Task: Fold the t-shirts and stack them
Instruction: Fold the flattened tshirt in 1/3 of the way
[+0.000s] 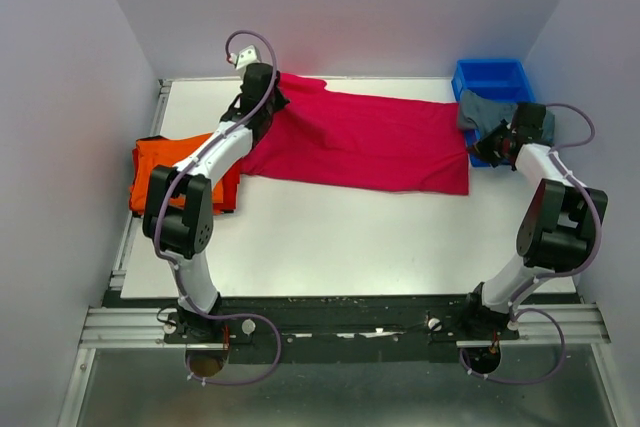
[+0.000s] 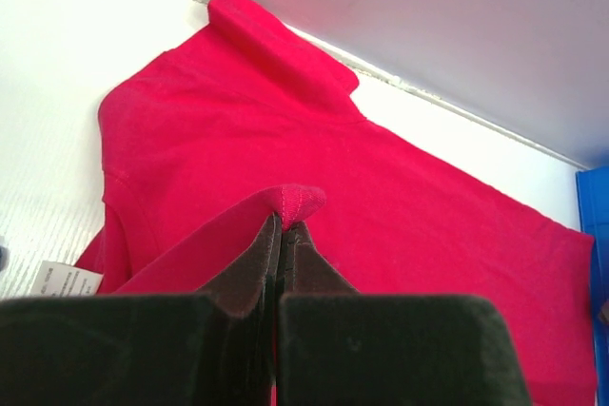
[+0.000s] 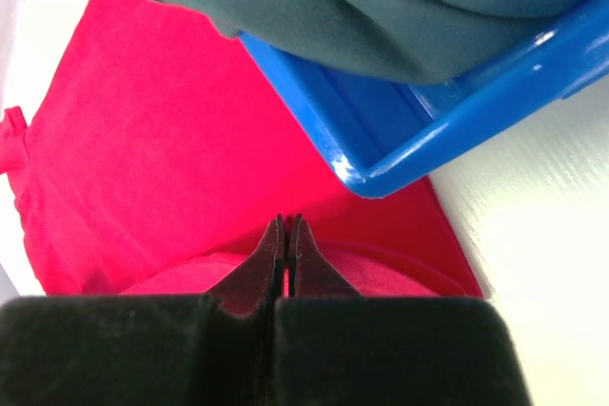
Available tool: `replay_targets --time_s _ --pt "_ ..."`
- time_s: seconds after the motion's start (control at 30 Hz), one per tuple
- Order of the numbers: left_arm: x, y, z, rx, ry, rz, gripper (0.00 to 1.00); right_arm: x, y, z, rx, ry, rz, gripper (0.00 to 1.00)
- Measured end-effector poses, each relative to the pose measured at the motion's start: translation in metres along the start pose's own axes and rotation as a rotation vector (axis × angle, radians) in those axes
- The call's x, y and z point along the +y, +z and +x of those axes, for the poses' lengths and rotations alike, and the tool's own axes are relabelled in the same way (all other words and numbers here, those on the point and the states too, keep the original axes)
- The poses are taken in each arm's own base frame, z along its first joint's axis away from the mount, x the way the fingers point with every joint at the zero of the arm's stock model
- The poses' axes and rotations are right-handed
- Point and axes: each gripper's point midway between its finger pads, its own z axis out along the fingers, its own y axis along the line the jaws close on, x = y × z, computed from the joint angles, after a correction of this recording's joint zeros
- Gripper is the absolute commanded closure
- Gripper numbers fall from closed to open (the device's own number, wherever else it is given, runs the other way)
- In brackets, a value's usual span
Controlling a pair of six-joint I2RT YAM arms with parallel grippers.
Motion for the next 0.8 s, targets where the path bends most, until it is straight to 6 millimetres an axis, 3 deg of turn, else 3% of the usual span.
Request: replay_targets --time_s 0.33,0.6,0.63,0.67,0.7,0.8 --pt "-0.005 0.021 0.004 0.038 0.027 -0.013 1.0 0.004 0.008 -0.008 0.003 0.001 0.003 0.97" --pt "0.001 0.043 0.013 0.062 0.04 -0.039 1.0 -0.003 0.028 -0.006 0.036 0.007 0.029 0.9" --pt "0.002 0.047 0.013 0.061 0.04 -0.041 1.0 -0.004 0.029 -0.006 0.039 0.007 0.031 0.87" --pt "0.003 0.05 0.014 0.063 0.04 -0.045 1.0 -0.004 0.029 -0.005 0.042 0.006 0.033 0.75" --pt "0.006 0.052 0.016 0.067 0.04 -0.05 0.99 -0.003 0.029 -0.003 0.046 0.003 0.034 0.55" --pt "0.012 0.058 0.021 0.075 0.04 -0.062 0.42 -0.001 0.028 -0.002 0.052 -0.007 0.034 0.53"
